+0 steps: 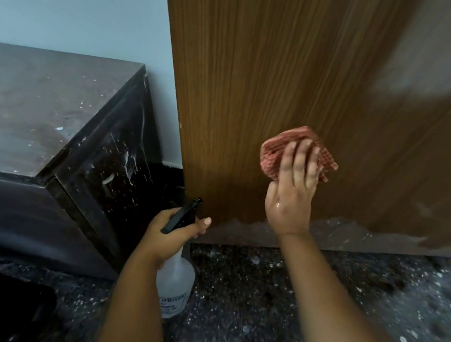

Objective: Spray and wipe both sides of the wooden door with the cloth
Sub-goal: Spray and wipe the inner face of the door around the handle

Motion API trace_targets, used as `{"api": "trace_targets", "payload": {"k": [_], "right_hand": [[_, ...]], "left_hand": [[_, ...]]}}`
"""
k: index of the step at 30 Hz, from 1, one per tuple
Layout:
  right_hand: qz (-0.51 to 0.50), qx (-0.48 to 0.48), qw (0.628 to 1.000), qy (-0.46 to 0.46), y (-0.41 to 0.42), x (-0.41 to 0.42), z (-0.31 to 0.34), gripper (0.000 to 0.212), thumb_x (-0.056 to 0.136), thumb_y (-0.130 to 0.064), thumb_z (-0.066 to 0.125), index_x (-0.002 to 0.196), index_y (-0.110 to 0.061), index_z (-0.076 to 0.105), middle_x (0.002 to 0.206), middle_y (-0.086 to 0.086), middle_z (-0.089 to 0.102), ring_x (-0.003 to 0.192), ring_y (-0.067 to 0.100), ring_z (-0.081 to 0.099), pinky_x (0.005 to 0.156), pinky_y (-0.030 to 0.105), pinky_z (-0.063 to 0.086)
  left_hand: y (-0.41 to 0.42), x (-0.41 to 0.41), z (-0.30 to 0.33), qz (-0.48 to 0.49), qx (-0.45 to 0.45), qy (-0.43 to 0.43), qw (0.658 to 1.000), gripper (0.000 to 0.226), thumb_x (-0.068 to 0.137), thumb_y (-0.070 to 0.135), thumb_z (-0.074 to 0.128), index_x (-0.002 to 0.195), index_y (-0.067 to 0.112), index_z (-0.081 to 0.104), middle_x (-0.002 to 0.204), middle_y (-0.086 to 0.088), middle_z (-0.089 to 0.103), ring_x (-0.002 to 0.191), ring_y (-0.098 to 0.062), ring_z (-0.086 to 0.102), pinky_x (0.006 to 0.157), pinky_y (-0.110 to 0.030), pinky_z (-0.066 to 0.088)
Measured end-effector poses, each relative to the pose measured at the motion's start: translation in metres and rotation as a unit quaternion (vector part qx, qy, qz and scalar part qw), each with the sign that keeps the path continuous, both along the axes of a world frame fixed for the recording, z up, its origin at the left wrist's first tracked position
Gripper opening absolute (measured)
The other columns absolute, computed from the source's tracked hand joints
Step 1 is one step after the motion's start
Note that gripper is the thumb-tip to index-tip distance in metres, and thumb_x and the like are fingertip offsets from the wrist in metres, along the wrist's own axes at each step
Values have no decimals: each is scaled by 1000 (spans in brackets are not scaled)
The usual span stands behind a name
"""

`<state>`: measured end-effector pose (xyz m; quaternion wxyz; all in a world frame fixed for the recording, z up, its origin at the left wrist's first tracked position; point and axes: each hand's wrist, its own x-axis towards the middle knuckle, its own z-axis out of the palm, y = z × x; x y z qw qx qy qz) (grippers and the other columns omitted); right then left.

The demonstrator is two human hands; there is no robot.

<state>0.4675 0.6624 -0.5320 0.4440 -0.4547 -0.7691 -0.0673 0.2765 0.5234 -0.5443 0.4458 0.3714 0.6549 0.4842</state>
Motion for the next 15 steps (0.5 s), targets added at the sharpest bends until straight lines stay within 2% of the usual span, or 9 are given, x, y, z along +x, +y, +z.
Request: {"api": "trace_targets", "payload": {"k": [3, 5, 7, 8, 9, 10, 11, 12, 15], "right_hand": [[-49, -94, 961, 255, -1, -4, 7, 72, 91, -6, 40, 154, 5, 8, 161, 27, -1, 150, 35, -6, 122, 35, -7], [-86, -163, 888, 420, 1, 0, 11, 68, 95, -15, 35, 156, 0, 8, 163, 22, 4, 150, 36, 6, 123, 34, 1], [-81, -236, 751, 611, -1, 6, 18, 62, 99, -17, 33, 158, -17, 15, 161, 9, 24, 140, 27, 37, 116, 36, 32], [-75, -265, 671, 688, -1, 10, 17, 58, 101, -13, 32, 157, -23, 20, 152, 5, 38, 122, 20, 53, 98, 30, 48], [-68, -295, 606, 735, -2, 14, 14, 56, 102, -7, 31, 155, -27, 26, 140, 3, 48, 101, 15, 60, 78, 25, 54], [-63, -333, 564, 753, -6, 18, 9, 57, 102, -4, 29, 153, -29, 31, 132, 3, 54, 87, 13, 60, 64, 24, 52], [-60, -368, 539, 755, -11, 21, 2, 57, 102, -2, 29, 150, -30, 35, 130, 5, 56, 82, 15, 60, 61, 27, 51], [-57, -403, 530, 744, -15, 22, -7, 57, 101, -1, 30, 149, -30, 37, 133, 8, 56, 85, 19, 60, 65, 31, 51], [-66, -461, 535, 704, -24, 27, -32, 58, 99, 1, 32, 150, -25, 39, 139, 8, 54, 104, 27, 59, 90, 42, 50]], "left_hand": [[-3, 7, -6, -11, -24, 17, 999, 35, 87, 31, 76, 93, -3, 70, 85, -6, 74, 82, -13, 70, 75, -28, 49], [-4, 8, -7, -11, -39, 24, 999, 35, 87, 33, 76, 96, -1, 71, 88, -7, 75, 87, -14, 69, 76, -29, 49], [-3, 11, -6, -19, -49, 12, 999, 33, 88, 34, 75, 96, 2, 70, 90, -7, 74, 91, -19, 70, 80, -31, 53], [-2, 12, -6, -17, -57, 4, 998, 29, 88, 34, 75, 95, 6, 70, 89, -6, 74, 88, -21, 71, 80, -32, 55], [-2, 14, -8, -7, -68, -4, 998, 26, 88, 34, 75, 94, 10, 69, 85, -5, 72, 81, -21, 70, 78, -34, 56], [-3, 16, -13, 10, -76, -6, 997, 24, 88, 34, 75, 93, 12, 68, 80, -4, 69, 73, -21, 67, 74, -35, 57], [-5, 18, -19, 25, -86, 1, 996, 22, 88, 34, 75, 91, 12, 68, 75, -4, 66, 65, -20, 63, 68, -35, 55], [-9, 20, -27, 36, -97, 11, 995, 22, 89, 33, 75, 89, 11, 69, 71, -5, 64, 60, -19, 59, 64, -34, 53], [-23, 25, -48, 46, -144, 41, 988, 28, 89, 33, 75, 89, 4, 71, 71, -11, 65, 57, -21, 55, 62, -35, 49]]}}
